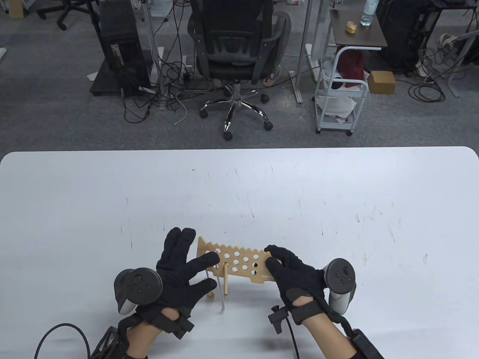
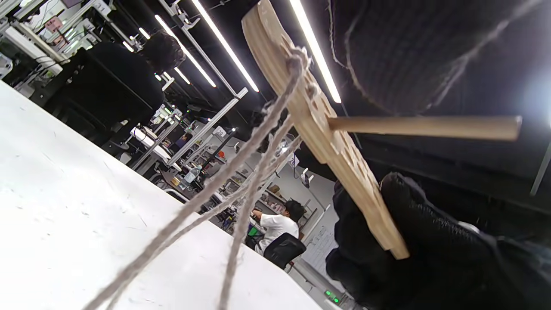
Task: Thread rope through all holes on crocodile lacing toy
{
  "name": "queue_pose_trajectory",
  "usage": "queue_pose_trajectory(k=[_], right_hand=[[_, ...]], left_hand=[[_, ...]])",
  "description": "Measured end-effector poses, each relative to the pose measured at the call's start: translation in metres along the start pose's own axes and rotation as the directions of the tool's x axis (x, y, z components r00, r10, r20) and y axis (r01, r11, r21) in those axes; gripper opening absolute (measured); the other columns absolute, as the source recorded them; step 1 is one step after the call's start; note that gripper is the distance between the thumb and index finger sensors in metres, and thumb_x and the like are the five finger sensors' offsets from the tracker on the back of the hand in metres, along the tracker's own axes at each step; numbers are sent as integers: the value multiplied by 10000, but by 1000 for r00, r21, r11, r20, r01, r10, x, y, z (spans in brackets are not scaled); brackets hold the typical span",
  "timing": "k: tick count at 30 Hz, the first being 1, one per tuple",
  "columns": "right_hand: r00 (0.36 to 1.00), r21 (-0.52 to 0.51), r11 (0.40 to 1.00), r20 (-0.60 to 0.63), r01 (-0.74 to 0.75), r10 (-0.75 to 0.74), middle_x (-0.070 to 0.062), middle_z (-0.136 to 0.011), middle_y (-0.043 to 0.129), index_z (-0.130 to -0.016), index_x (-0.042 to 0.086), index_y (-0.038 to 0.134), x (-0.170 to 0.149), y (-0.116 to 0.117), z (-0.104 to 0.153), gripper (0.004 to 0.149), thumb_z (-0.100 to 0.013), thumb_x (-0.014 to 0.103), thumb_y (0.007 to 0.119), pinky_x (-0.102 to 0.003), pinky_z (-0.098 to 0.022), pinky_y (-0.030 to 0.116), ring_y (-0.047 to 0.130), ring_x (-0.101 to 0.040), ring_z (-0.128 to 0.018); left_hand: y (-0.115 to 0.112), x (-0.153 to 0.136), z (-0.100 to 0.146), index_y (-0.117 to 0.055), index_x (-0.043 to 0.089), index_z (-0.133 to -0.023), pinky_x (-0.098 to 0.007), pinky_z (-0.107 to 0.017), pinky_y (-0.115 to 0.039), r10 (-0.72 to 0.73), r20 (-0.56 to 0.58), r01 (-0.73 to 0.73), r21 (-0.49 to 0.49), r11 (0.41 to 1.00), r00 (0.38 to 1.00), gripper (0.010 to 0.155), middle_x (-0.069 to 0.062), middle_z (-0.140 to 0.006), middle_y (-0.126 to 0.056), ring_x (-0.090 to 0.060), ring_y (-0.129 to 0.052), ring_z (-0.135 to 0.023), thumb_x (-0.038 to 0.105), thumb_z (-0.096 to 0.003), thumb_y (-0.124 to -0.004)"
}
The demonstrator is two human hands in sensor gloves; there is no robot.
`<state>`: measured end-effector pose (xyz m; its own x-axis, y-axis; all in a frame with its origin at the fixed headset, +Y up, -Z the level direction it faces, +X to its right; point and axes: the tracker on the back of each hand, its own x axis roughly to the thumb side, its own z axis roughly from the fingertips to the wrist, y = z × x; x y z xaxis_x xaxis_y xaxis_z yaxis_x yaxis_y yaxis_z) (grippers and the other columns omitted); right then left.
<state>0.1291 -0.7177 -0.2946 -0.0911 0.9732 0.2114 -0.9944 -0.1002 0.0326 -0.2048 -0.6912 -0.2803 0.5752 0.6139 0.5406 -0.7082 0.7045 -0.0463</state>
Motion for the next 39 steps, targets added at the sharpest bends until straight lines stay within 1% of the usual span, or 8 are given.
queue_pose_trajectory(k=[5,9,15,21,25,32,39], right_hand=[[1000,7,1000,-16,2,-1,-46,-652,1051,-840,107,813,0,2,1,470,-447,363,836,-423,-439,848,1119,-230,-448],[1000,23,1000,-23,-7,8,-46,-651,1051,-841,105,812,-1,5,2,473,-446,363,836,-423,-439,848,1118,-231,-448],[999,51,999,-30,-10,12,-47,-651,1050,-839,104,813,-1,11,3,474,-443,363,837,-423,-439,848,1118,-232,-447],[999,72,997,-31,-26,28,-48,-650,1051,-839,103,814,-2,14,4,474,-443,362,838,-424,-438,848,1119,-233,-446],[999,70,997,-31,-30,32,-48,-653,1049,-840,103,812,-2,14,4,474,-444,362,837,-425,-438,848,1118,-233,-449],[998,53,997,-24,-59,60,-45,-652,1051,-841,104,811,-3,11,3,475,-444,363,837,-424,-440,847,1118,-232,-451],[998,26,999,-40,-43,44,-46,-657,1048,-843,105,809,-6,4,0,475,-446,364,836,-423,-443,846,1117,-232,-453]], left_hand=[[-7,6,1,-691,597,-946,-611,-791,-156,-87,23,87,-9,996,996,619,34,-1186,-144,-341,6,-1092,520,-379,-927],[-11,9,2,-689,608,-941,-612,-788,-135,-112,28,113,-4,994,993,624,56,-1174,-89,-334,33,-1086,515,-374,-933],[-14,11,2,-797,596,-871,-608,-787,-135,-127,45,127,-4,992,991,542,82,-1178,-132,-331,18,-1089,466,-369,-955],[-14,12,1,-881,562,-798,-605,-790,-153,-117,42,117,-2,993,992,437,89,-1184,-192,-333,-20,-1098,441,-382,-944],[-12,11,1,-878,547,-808,-604,-794,-168,-90,43,89,12,996,995,436,60,-1191,-234,-336,-50,-1106,442,-387,-931],[-10,10,2,-871,535,-815,-602,-798,-193,-87,33,86,31,996,996,436,33,-1194,-284,-339,-92,-1113,442,-392,-917],[1,5,2,-866,525,-824,-603,-798,-218,-109,-12,110,80,991,994,437,16,-1192,-319,-345,-132,-1117,438,-397,-909]])
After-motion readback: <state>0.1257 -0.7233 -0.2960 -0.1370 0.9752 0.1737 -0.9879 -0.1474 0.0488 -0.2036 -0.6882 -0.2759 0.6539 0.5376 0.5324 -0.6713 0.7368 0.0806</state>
